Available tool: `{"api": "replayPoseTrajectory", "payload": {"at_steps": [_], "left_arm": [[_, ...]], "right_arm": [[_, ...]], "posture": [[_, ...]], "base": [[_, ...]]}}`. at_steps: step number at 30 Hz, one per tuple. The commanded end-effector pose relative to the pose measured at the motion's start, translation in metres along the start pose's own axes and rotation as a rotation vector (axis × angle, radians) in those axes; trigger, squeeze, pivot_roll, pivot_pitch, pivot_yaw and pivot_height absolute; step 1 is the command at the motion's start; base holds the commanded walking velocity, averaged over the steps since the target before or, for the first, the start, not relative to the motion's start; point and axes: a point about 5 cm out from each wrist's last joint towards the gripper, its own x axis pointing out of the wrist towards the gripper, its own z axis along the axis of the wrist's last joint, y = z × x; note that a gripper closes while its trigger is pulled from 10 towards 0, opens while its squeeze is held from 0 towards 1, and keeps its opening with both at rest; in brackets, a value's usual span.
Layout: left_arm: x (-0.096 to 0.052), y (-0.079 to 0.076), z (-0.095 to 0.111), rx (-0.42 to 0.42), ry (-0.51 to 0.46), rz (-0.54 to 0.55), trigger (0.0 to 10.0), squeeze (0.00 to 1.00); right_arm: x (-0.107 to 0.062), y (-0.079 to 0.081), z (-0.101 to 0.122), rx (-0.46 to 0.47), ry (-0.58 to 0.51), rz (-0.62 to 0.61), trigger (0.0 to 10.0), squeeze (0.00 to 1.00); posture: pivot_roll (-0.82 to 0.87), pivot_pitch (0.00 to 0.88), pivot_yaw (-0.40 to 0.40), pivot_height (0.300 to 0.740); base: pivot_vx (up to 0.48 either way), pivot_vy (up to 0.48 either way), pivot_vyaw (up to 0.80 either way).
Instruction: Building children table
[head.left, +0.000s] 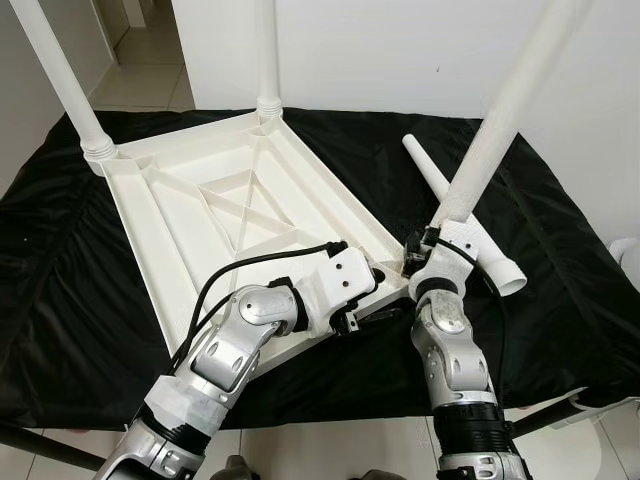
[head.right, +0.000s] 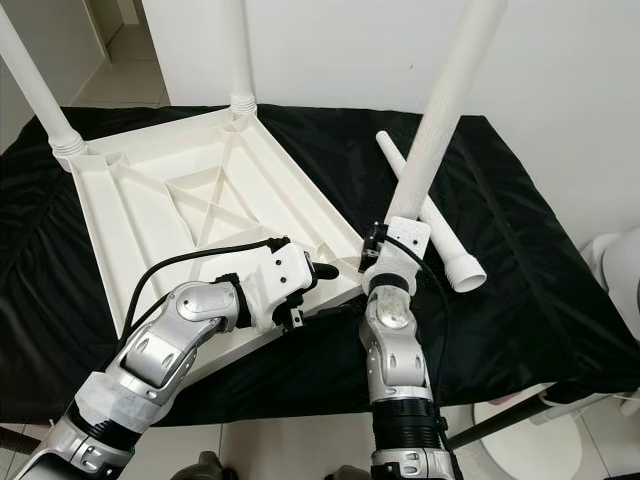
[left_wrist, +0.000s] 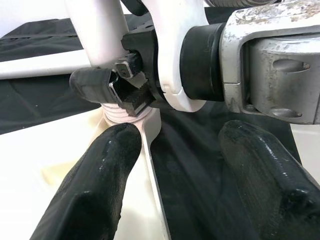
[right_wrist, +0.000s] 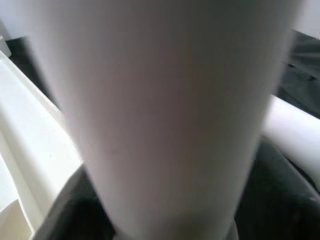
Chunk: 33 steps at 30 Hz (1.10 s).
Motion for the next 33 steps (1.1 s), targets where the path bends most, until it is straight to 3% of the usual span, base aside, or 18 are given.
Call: {"api": "replayPoseTrajectory", "payload": {"at_steps": [1,6,15,16,17,23,33], "left_arm": [[0.002,0.001,0.000,0.012,0.007,0.001,10.0,0.00],[0.001,0.001,0.000,0.011,0.007,0.005,10.0,0.00],[0.000,0.001,-0.001,0.010,0.009,0.012,10.0,0.00],[0.000,0.002,-0.001,0.012,0.010,0.015,10.0,0.00],[-0.001,0.003,-0.001,0.013,0.012,0.019,10.0,0.00],[-0.002,0.004,-0.002,0.016,0.011,0.023,10.0,0.00],[-0.002,0.004,-0.004,0.023,0.019,0.021,10.0,0.00]], "right_arm": [[-0.003,0.001,-0.001,0.032,0.012,0.034,10.0,1.00],[-0.009,0.002,0.003,0.045,-0.010,0.107,10.0,1.00],[-0.013,-0.014,0.004,-0.013,-0.027,0.234,10.0,1.00],[-0.013,-0.018,0.004,-0.036,-0.026,0.290,10.0,0.54],[-0.013,-0.023,0.004,-0.056,-0.026,0.352,10.0,0.00],[-0.010,-0.031,0.006,-0.159,-0.042,0.534,10.0,0.00],[0.008,-0.039,0.005,-0.244,-0.011,0.666,10.0,0.00]], "posture": [[-0.04,0.000,0.006,0.740],[-0.03,0.000,0.002,0.740],[-0.03,0.000,-0.003,0.740],[-0.02,0.000,-0.008,0.740],[-0.02,0.000,-0.010,0.740],[-0.01,0.000,-0.017,0.740],[0.00,0.000,-0.023,0.740]], "base": [[0.000,0.000,0.00],[0.000,0.000,0.00],[0.000,0.000,0.00],[0.000,0.000,0.00],[0.000,0.000,0.00],[0.000,0.000,0.00],[0.000,0.000,0.00]]}}
